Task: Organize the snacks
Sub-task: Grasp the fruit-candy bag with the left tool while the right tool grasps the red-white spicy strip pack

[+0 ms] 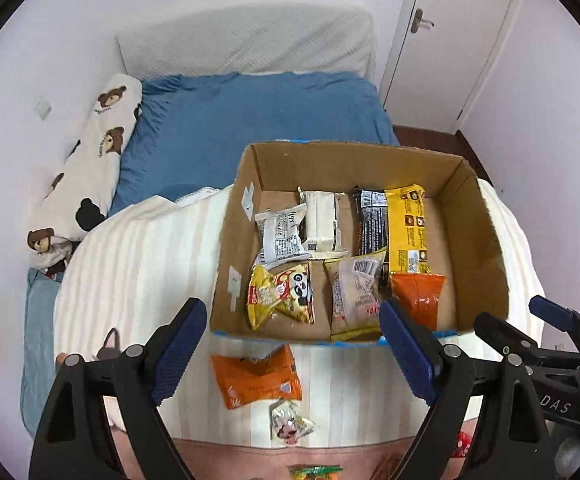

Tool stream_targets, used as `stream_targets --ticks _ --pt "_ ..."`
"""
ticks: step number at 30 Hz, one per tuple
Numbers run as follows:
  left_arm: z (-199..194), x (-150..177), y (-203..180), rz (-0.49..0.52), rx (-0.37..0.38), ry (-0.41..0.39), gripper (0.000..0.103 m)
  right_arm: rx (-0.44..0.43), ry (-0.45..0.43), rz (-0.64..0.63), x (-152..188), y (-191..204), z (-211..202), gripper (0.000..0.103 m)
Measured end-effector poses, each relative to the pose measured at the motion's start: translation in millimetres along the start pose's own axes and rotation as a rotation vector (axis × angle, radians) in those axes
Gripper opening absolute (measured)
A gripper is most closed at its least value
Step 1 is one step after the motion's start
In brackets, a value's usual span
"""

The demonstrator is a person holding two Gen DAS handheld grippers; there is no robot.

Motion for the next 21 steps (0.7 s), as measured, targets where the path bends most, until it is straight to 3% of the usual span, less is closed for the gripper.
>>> stream_targets --ticks 7,12,17,21 --pt "-36.0 18.8 3.5 -0.014 0.016 -0.045 0.088 -0.018 -0.059 -0.006 19.2 13.5 -42.0 0.100" --pt "-53.6 39.3 7.8 -0.024 0.022 -0.050 0.088 -0.094 -0.065 0.016 42.9 22.8 -61.1 0.100" --pt "-48.9 91.2 21.9 -0.030 -0.007 0.006 0.088 -0.163 0.017 0.045 100.0 27.6 -49.0 0.100" --pt "-22.0 161.7 39.2 -0.045 -0.033 0.134 0.088 -0.167 0.145 0.026 169.1 27.0 -20.7 0.100"
Point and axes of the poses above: each gripper's, at about its wrist camera, not at the fingertips, and z roughly the way its jaws point, y to its left, x to its underside, the point moved 8 cm from there along z, roughly the way its jaws point, and after that the axes turned 9 degrees about -z, right-handed, at the moved point
